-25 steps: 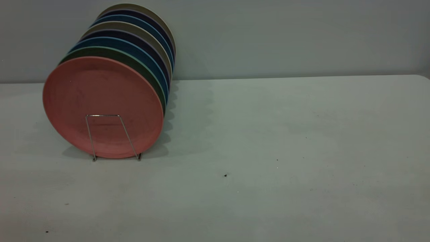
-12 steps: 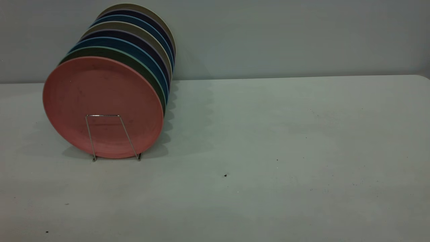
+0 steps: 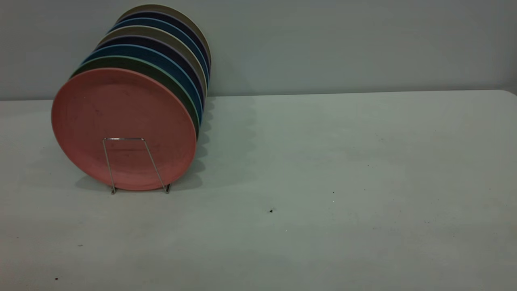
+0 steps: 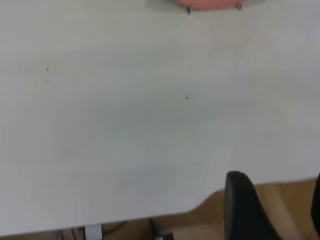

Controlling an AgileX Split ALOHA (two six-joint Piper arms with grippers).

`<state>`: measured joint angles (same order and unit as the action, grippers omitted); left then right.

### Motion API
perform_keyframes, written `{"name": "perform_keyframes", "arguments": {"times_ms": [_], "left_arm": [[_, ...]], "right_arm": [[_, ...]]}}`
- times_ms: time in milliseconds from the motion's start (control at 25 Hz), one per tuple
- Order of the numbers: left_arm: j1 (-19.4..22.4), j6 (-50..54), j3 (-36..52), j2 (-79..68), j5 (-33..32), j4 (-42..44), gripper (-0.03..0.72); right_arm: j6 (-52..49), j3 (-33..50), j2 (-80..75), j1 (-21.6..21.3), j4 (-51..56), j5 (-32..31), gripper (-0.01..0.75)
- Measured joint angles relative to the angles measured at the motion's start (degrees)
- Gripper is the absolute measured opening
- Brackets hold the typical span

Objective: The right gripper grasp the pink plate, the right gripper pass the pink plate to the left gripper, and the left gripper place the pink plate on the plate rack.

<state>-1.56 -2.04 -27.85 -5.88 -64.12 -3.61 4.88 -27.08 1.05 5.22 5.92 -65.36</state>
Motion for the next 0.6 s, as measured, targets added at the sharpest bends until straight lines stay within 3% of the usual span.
{"name": "perform_keyframes", "arguments": {"times_ms": [600], "left_arm": [[0.0,0.0,0.0,7.2,-0.6,0.0,0.356]], "right_arm": [[0.0,0.0,0.0,-1.8,0.0,0.0,0.385]]}}
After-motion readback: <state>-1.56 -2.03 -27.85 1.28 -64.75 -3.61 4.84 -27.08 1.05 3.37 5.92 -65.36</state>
